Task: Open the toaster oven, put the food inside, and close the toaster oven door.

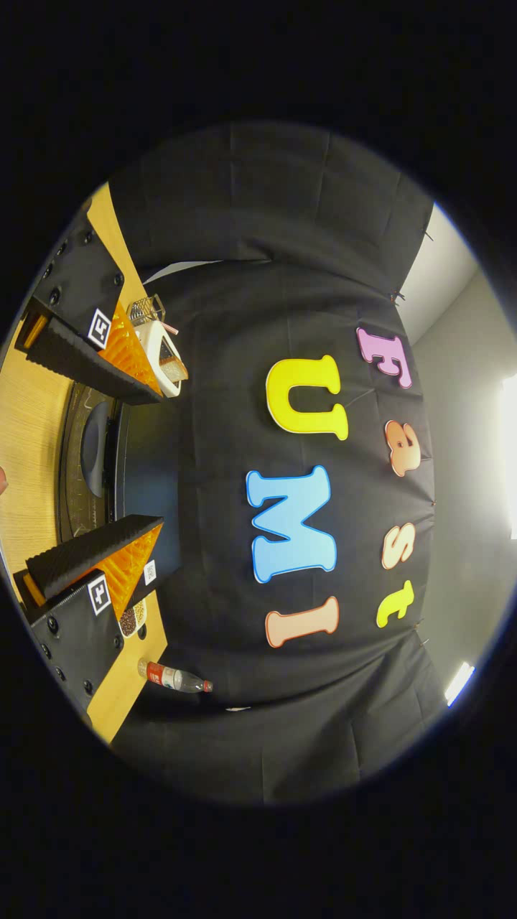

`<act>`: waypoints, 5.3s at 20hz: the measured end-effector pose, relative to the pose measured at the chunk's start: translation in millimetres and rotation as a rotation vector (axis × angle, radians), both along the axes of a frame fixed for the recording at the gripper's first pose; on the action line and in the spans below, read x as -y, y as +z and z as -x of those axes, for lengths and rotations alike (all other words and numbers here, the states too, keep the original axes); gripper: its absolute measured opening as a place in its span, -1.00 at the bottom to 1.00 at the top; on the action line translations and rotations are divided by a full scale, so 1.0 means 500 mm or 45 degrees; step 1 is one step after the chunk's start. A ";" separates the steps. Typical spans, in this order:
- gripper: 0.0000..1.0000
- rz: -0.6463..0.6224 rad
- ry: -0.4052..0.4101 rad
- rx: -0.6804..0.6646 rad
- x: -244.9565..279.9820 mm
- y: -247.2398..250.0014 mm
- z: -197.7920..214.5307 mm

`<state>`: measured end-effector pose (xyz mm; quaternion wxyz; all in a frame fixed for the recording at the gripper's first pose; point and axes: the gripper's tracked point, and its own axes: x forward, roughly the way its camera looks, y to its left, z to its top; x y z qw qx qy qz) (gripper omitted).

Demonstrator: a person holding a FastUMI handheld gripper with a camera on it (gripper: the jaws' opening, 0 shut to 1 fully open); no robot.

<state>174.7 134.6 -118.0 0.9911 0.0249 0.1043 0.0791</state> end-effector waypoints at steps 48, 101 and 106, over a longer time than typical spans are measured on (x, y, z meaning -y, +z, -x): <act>0.92 0.198 -0.112 -0.407 -0.035 -0.293 0.145; 0.79 -0.131 0.448 -1.702 0.318 -0.428 0.455; 0.10 -0.097 0.419 -1.781 0.334 -0.452 0.463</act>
